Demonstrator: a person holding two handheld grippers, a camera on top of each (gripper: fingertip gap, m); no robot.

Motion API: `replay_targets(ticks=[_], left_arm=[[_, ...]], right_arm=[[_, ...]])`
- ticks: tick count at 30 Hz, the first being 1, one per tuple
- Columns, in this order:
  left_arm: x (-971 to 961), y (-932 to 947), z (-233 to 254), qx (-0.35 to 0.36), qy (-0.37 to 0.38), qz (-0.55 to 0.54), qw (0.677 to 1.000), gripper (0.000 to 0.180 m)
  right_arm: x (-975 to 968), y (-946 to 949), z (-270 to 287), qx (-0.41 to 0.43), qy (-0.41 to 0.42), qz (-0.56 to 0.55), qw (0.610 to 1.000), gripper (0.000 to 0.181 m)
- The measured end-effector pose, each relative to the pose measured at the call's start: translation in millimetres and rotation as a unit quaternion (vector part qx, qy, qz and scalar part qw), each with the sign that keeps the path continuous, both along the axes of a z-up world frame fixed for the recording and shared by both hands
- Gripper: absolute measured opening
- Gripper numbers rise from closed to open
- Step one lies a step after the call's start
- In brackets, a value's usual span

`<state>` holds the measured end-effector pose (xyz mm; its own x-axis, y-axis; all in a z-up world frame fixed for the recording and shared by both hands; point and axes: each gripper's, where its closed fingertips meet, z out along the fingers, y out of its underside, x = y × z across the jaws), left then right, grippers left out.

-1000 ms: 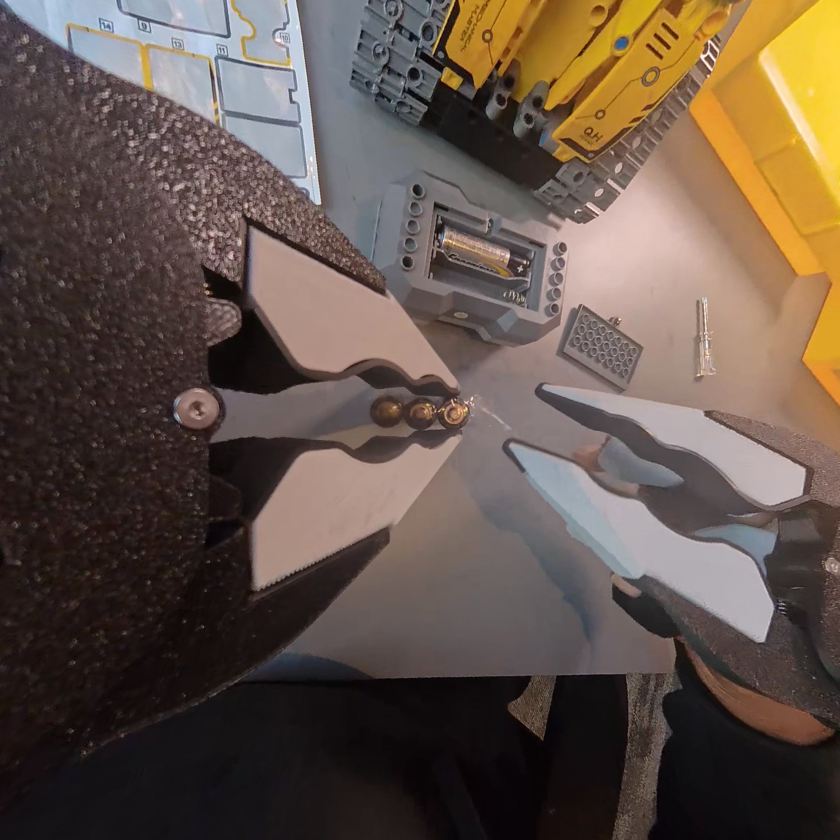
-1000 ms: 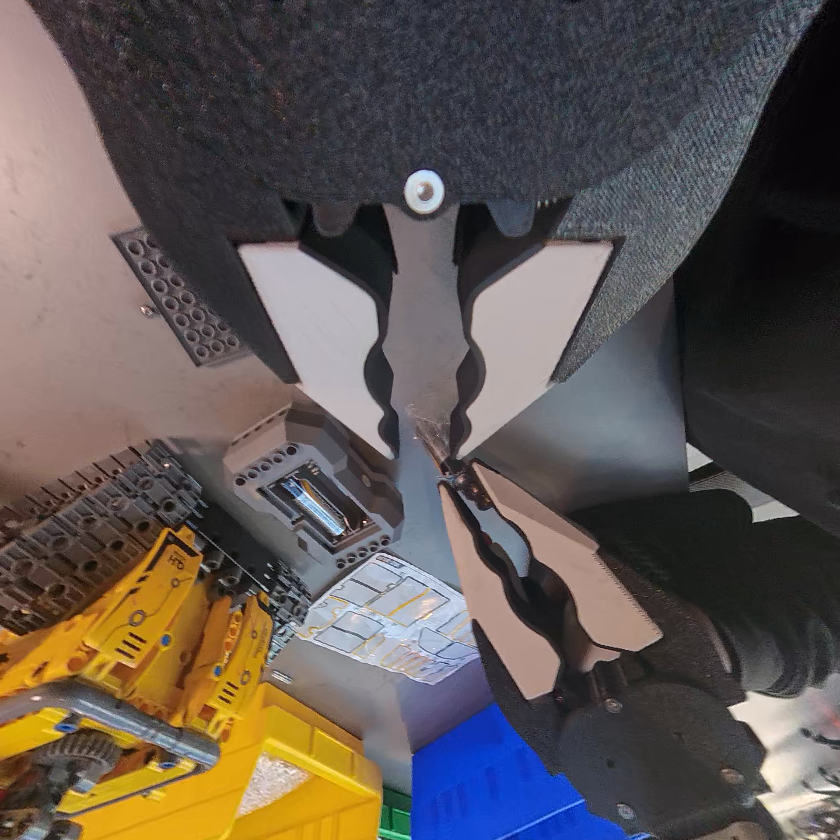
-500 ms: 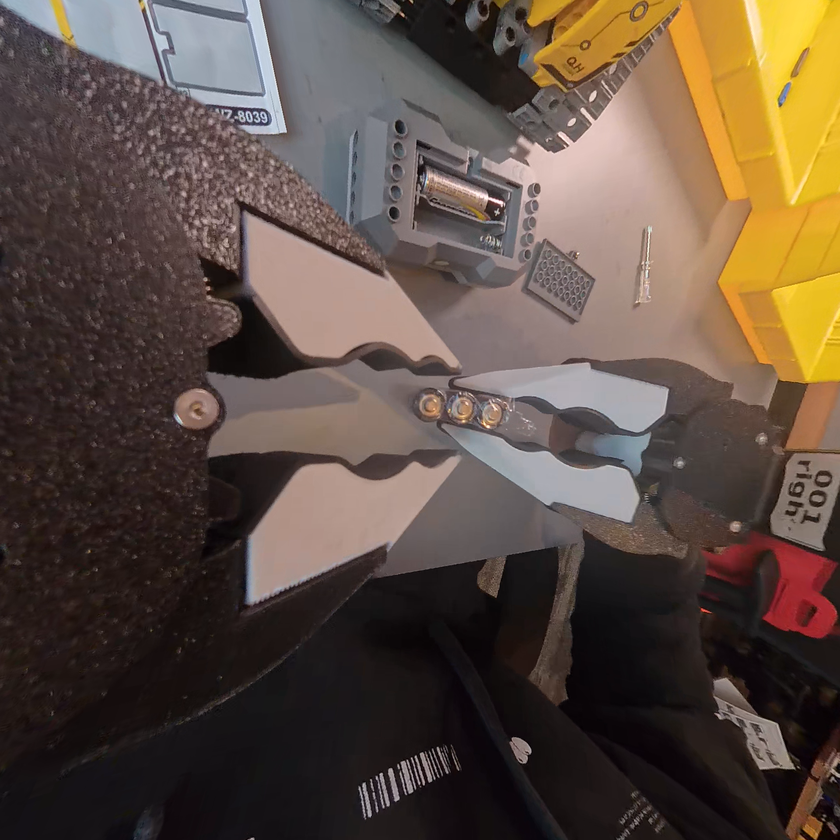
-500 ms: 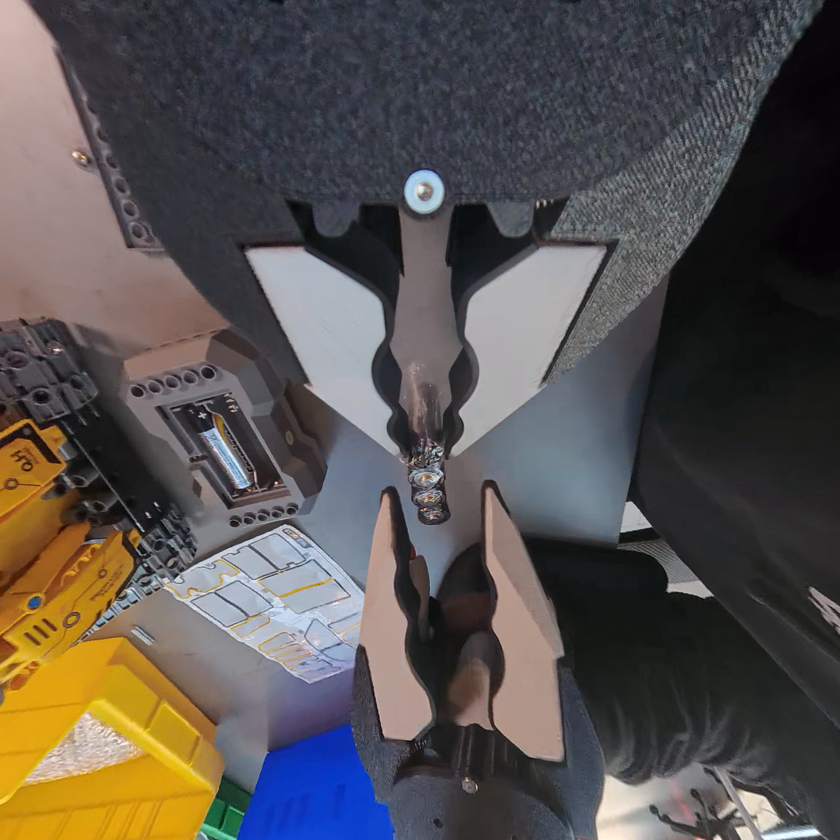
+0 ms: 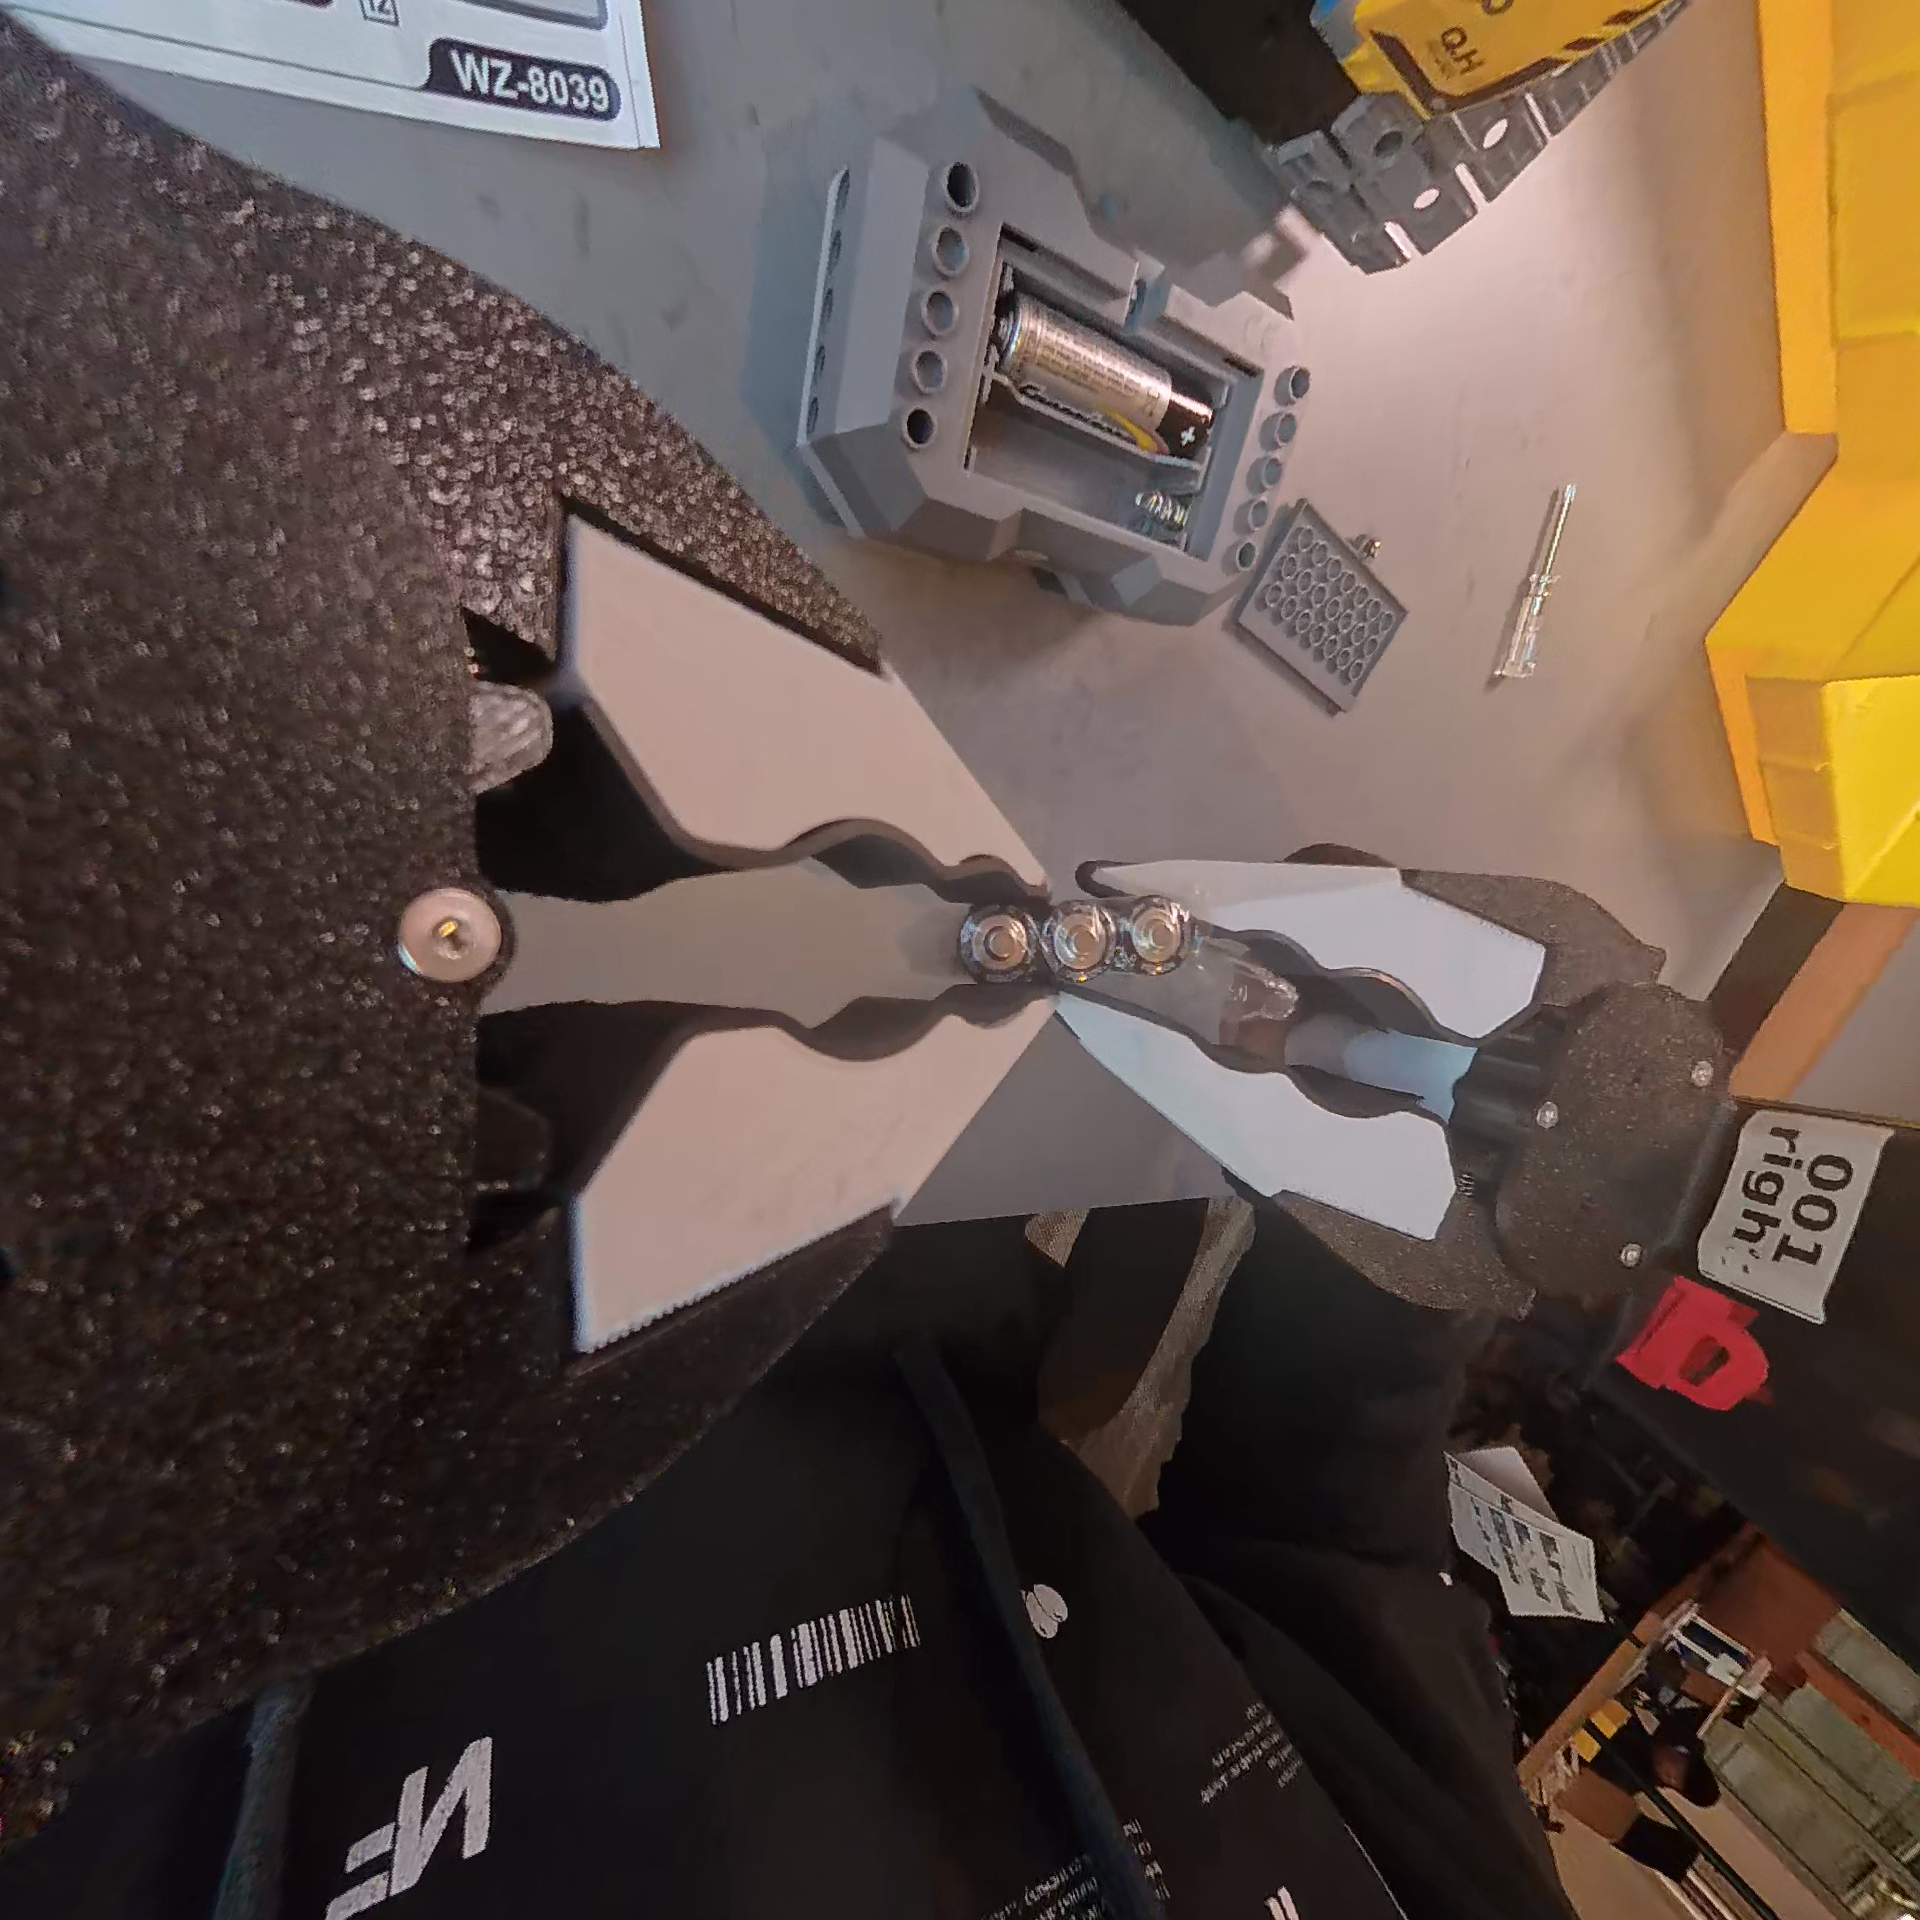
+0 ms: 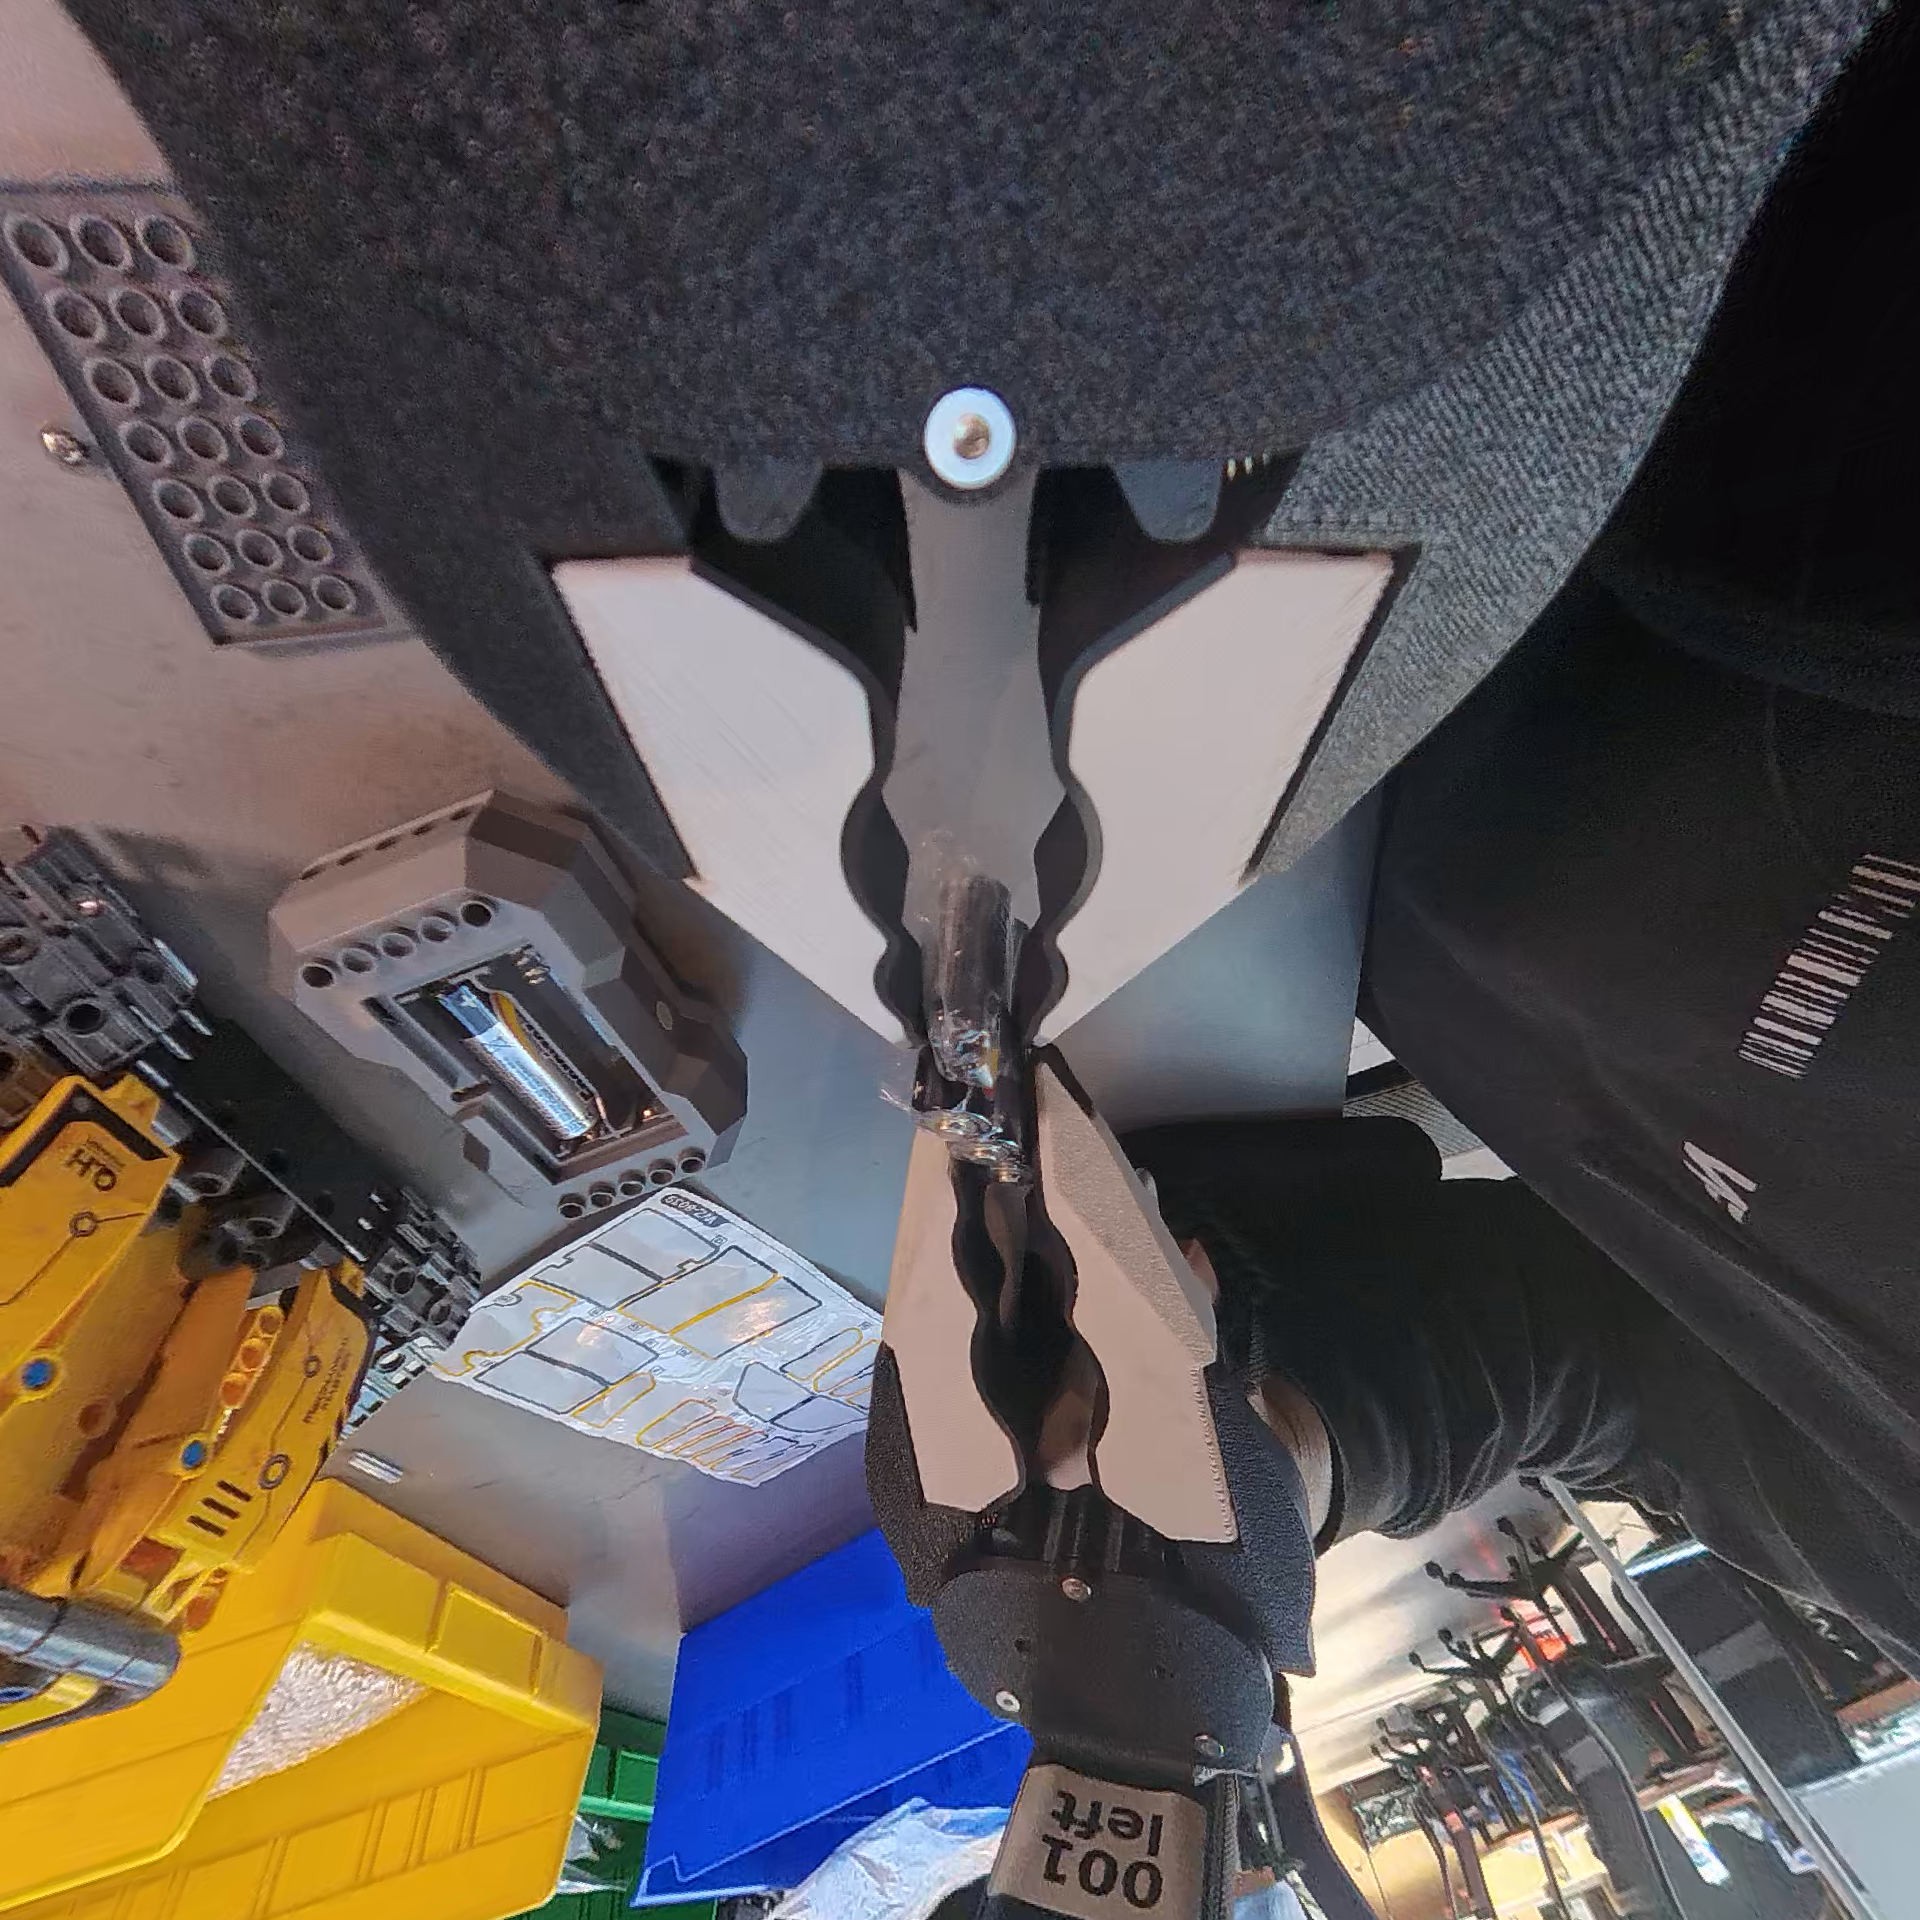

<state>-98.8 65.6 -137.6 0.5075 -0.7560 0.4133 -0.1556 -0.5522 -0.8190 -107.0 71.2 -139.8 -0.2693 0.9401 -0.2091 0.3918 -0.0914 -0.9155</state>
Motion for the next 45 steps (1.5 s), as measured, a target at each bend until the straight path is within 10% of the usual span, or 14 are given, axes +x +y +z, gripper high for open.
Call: replay_targets(ticks=[45], left_arm=[[-1,0,-44,0.108,0.205,0.006,0.973,0.012]], right_arm=[[1,10,-32,0.042,-0.082,-0.137,0.986,0.011]])
